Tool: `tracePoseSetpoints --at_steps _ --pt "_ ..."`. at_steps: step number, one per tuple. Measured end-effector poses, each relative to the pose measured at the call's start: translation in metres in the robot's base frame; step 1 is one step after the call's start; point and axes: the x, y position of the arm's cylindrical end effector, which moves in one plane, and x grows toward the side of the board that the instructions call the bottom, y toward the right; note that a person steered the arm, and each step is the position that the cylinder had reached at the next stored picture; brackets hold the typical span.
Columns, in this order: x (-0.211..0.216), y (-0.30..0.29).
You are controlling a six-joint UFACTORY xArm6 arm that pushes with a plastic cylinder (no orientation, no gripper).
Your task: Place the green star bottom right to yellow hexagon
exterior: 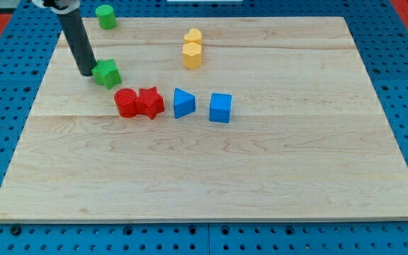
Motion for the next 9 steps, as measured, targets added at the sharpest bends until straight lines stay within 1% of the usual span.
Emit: tracePoseSetpoints --at_steps 1,3,5,6,8,9 --pt "0.013 -0.004" --pt "0.013 0.032" --pt "-0.015 0.04" --pt "-0.015 0.049" --pt "-0.015 0.121" --pt "-0.015 0.131"
